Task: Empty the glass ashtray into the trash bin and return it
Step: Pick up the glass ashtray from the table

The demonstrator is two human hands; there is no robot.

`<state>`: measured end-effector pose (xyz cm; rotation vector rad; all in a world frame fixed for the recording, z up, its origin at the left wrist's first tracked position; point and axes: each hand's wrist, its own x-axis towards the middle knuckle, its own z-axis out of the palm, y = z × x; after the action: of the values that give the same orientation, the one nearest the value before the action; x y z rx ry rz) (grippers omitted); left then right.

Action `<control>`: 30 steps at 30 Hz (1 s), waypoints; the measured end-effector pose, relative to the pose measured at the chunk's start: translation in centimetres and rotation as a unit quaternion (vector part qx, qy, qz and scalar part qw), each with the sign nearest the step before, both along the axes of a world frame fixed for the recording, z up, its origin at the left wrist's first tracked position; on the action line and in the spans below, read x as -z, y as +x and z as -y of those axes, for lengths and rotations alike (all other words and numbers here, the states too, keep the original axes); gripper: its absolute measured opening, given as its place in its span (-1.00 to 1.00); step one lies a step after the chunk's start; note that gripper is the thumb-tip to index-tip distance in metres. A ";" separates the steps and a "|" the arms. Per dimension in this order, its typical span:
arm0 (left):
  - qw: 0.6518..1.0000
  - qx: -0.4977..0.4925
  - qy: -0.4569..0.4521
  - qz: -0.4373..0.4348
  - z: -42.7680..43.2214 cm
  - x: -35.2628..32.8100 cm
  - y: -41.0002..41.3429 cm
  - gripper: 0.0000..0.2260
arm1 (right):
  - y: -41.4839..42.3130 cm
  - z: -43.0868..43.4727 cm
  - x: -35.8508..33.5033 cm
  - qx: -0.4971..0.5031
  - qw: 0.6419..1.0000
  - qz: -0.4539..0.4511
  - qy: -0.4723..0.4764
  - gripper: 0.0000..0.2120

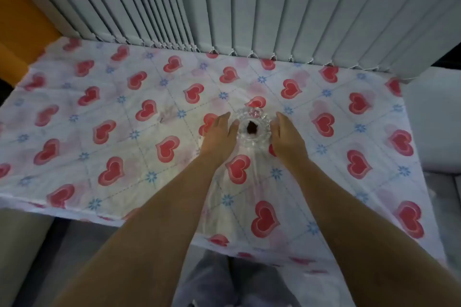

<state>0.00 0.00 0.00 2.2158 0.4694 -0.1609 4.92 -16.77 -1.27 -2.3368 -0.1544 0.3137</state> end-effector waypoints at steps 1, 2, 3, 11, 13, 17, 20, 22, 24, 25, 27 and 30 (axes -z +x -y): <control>1.000 -0.009 -0.010 0.004 0.1 0.3 0.3 -0.51 | 0.3 -0.1 0.3 0.012 1.000 0.001 -0.002 -0.52; 1.000 -0.017 -0.017 0.009 0.1 0.6 0.7 -0.51 | 0.6 -0.2 0.7 0.017 1.000 0.007 -0.013 -0.53; 0.999 -0.028 -0.028 0.011 0.2 1.2 0.9 -0.51 | 0.8 -0.3 1.3 0.020 0.999 0.015 -0.022 -0.55; 0.977 -0.110 -0.158 0.087 1.2 3.7 3.0 -0.60 | 1.8 -1.6 4.8 0.008 0.994 0.061 -0.094 -0.48; 0.967 -0.135 -0.192 0.100 1.4 3.9 3.6 -0.62 | 1.6 -1.8 4.9 0.009 0.994 0.066 -0.092 -0.49; 0.954 -0.152 -0.236 0.103 2.3 3.7 4.5 -0.62 | 1.2 -2.3 4.6 0.025 0.995 0.069 -0.068 -0.46; 0.948 -0.170 -0.254 0.089 2.4 3.9 4.8 -0.61 | 1.1 -2.4 4.2 0.042 0.995 0.069 -0.055 -0.47; 0.941 -0.188 -0.270 0.077 2.3 3.8 4.9 -0.61 | 1.0 -2.5 4.1 0.042 0.995 0.065 -0.056 -0.46; 0.932 -0.208 -0.291 0.062 2.3 3.1 5.0 -0.61 | 1.1 -2.6 4.1 0.047 0.997 0.053 -0.043 -0.46; 0.926 -0.220 -0.304 0.050 2.4 2.7 5.0 -0.61 | 1.1 -2.6 4.0 0.054 0.997 0.046 -0.029 -0.47; 0.915 -0.238 -0.325 0.033 2.6 1.8 4.8 -0.63 | 1.0 -2.7 4.0 0.074 0.997 0.023 0.019 -0.49; 0.901 -0.252 -0.353 0.034 3.0 0.4 4.1 -0.63 | 0.5 -3.1 2.5 0.112 0.986 -0.014 0.124 -0.58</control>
<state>4.14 -2.96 -0.42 1.3362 0.7854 0.0275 5.42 -13.62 -3.73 -2.0771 0.0798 0.2036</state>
